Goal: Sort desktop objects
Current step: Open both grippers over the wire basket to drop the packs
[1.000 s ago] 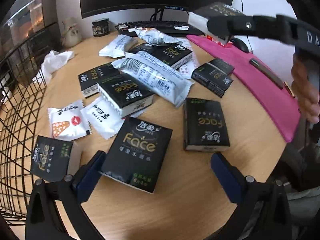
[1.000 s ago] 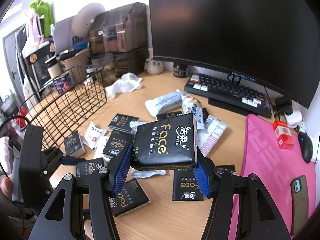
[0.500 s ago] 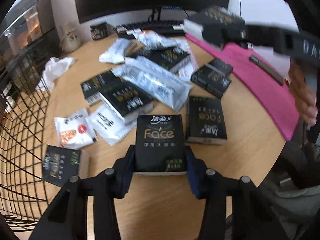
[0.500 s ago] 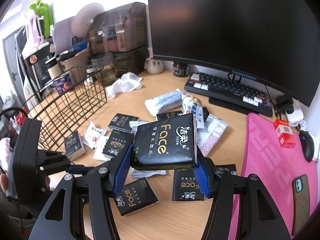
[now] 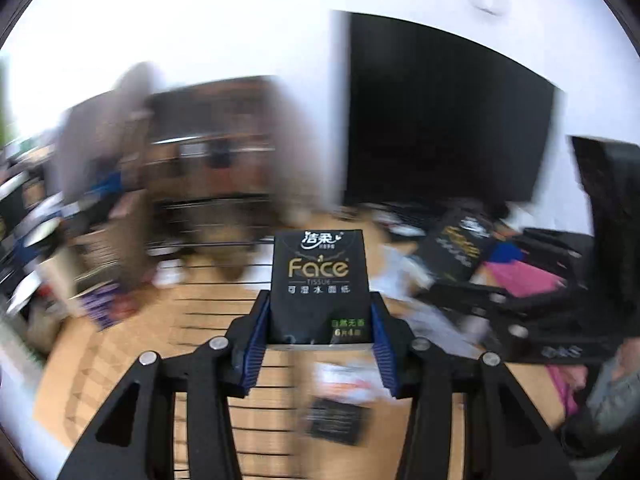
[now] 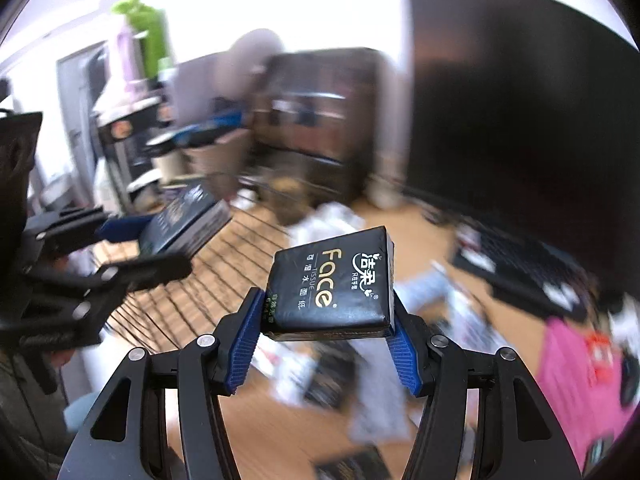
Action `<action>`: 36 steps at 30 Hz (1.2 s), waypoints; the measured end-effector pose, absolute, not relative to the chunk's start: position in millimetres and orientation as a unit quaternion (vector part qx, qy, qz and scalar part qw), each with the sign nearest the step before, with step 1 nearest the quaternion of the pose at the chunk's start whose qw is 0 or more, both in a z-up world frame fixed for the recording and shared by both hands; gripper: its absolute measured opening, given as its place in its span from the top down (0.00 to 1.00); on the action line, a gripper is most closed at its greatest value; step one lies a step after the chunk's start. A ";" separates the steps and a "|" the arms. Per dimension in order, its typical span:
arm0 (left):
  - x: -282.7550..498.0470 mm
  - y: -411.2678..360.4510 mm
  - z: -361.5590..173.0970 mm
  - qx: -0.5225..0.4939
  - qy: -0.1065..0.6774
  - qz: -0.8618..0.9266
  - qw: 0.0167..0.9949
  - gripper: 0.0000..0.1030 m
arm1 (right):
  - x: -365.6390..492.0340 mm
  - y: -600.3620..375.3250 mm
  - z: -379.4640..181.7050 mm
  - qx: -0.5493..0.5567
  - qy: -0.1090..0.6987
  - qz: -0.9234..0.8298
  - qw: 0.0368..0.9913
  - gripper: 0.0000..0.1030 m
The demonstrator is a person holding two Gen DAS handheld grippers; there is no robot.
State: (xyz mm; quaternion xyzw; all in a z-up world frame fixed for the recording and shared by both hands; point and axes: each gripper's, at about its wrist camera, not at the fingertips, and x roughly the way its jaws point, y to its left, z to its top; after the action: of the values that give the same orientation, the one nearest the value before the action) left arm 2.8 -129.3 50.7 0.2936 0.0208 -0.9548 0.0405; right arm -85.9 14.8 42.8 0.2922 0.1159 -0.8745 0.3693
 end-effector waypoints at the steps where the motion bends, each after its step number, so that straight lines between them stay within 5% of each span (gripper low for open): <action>1: 5.6 -147.1 51.3 0.292 0.031 -0.954 0.066 0.50 | -87.6 -2.4 45.4 0.292 0.120 -0.869 0.381 0.43; 7: 8.8 -230.5 32.0 0.308 0.081 -0.934 0.160 0.50 | -97.7 -102.9 33.0 0.325 0.137 -0.822 0.448 0.43; 15: 10.1 -261.7 10.0 0.327 0.111 -0.924 0.162 0.49 | -103.2 -145.4 0.9 0.355 0.145 -0.805 0.452 0.42; 17: 11.5 -258.5 12.4 0.314 0.101 -0.930 0.161 0.43 | -105.0 -146.4 0.7 0.349 0.155 -0.813 0.440 0.32; 20: 18.7 -250.5 23.9 0.287 0.098 -0.939 0.161 0.15 | -106.2 -139.7 5.5 0.339 0.154 -0.819 0.437 0.29; 21: 21.0 -247.6 26.9 0.280 0.098 -0.941 0.160 0.12 | -106.6 -136.0 7.3 0.339 0.151 -0.819 0.438 0.29; 36: 7.0 -114.9 35.5 0.311 0.069 -0.948 -0.016 0.12 | -97.0 21.9 30.7 0.323 0.118 -0.870 0.353 0.29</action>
State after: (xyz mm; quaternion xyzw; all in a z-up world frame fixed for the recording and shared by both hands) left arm 7.0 -114.9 35.5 0.3109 0.0693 -0.9478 -0.0165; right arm -97.0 21.9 30.7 0.3233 0.1181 -0.8701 0.3528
